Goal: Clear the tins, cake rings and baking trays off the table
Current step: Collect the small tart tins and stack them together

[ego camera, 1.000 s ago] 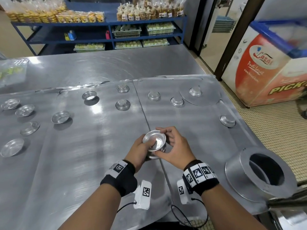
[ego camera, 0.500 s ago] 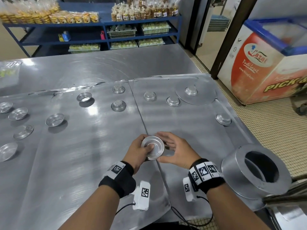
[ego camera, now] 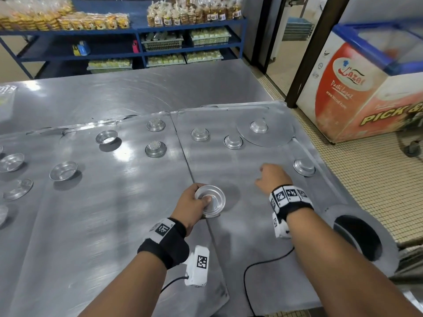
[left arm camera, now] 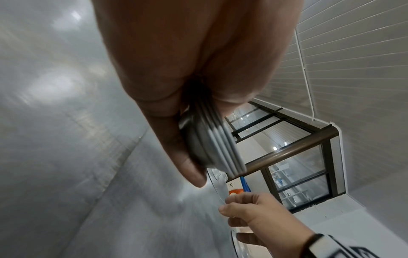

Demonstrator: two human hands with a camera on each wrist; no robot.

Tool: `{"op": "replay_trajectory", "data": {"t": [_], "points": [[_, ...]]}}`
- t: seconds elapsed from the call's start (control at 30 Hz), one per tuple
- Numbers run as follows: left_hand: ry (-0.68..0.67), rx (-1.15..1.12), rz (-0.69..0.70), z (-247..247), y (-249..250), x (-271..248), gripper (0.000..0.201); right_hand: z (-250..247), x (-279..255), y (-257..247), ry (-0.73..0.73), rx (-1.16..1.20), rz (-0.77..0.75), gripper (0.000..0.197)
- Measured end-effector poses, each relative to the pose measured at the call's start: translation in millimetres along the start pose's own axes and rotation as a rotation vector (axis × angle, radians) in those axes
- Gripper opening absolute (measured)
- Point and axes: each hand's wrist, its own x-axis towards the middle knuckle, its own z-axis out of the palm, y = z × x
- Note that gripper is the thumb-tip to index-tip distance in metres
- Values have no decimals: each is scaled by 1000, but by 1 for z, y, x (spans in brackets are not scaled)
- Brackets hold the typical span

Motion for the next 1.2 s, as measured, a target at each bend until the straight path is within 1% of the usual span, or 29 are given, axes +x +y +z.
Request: {"op": "replay_trajectory", "data": {"t": [0.07, 0.13, 0.2, 0.27, 0.33, 0.37, 0.5, 0.6, 0.73, 0.77, 0.83, 0.93, 1.0, 1.07, 1.1, 1.17, 1.2], "points": [[11, 16, -6, 3, 2, 6, 24, -11, 21, 10, 0, -81, 66, 34], [18, 20, -13, 7, 3, 10, 24, -18, 42, 22, -11, -111, 165, 42], [22, 26, -13, 9, 3, 16, 24, -19, 61, 38, -15, -89, 293, 52], [25, 34, -11, 12, 5, 20, 24, -17, 78, 54, 0, -92, 404, 57], [30, 43, -5, 16, 8, 23, 24, -14, 91, 66, 0, -108, 486, 62], [33, 47, 0, 17, 10, 25, 24, -13, 95, 70, -13, -108, 503, 63], [38, 51, -6, 20, 13, 31, 24, -6, 108, 79, -70, -105, 514, 54], [41, 51, -7, 20, 14, 33, 25, 1, 109, 80, -93, -129, 575, 56], [43, 50, 6, 18, 13, 32, 25, -3, 105, 70, -39, -135, 617, 40], [43, 51, 9, 18, 13, 32, 25, -4, 103, 68, -7, -113, 611, 38], [42, 50, 11, 18, 13, 29, 24, -6, 100, 64, 3, -65, 617, 37], [35, 54, 14, 16, 12, 25, 23, -9, 87, 54, 2, 19, 557, 26], [36, 59, 12, 14, 12, 21, 23, -11, 78, 47, -8, 26, 498, 31], [41, 67, 16, 11, 11, 16, 23, -7, 69, 40, -13, 11, 454, 27], [42, 64, 16, 10, 11, 14, 23, -3, 66, 38, -4, 7, 443, 29], [45, 59, 15, 7, 10, 9, 23, 3, 60, 33, -3, -17, 433, 40], [46, 58, 14, 5, 10, 6, 24, 6, 56, 30, -2, -34, 431, 42]]}}
